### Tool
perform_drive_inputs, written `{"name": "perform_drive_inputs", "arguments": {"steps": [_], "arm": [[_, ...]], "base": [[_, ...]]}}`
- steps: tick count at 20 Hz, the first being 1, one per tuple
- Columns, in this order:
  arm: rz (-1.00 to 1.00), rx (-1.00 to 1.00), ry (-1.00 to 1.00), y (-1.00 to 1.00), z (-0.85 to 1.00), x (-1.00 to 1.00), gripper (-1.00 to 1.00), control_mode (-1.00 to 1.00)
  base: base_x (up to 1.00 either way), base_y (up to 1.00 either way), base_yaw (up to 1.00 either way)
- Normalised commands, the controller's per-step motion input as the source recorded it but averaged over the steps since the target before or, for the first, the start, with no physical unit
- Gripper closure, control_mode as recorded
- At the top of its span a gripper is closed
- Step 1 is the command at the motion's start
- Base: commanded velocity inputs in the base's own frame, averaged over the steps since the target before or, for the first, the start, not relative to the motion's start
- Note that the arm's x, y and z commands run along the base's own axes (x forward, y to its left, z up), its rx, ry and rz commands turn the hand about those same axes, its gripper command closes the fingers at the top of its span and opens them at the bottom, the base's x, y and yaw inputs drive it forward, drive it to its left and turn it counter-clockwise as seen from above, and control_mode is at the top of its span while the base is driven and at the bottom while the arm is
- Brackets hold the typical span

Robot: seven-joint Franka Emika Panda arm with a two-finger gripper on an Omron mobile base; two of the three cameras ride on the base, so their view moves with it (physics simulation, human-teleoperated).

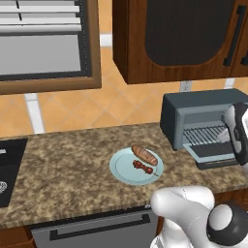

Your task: Pick up the kebab skewer and baguette bread, and place them inside the toaster oven. Close the toaster oven door and start by setting the timer.

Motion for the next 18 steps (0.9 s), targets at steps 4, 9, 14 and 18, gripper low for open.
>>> {"name": "perform_drive_inputs", "arguments": {"steps": [4,9,14,18], "arm": [[0.08,-0.10,0.22,1.00,-0.01,0.00,-1.00,-1.00],[0.05,-0.03,0.22,1.00,-0.07,0.33,-1.00,-1.00],[0.03,0.00,0.18,1.00,-0.33,0.40,-1.00,-1.00],[0.00,0.00,0.07,1.00,-0.74,0.38,-1.00,-1.00]], "base": [[0.00,0.00,0.00],[0.00,0.00,0.00],[0.00,0.00,0.00],[0.00,0.00,0.00]]}}
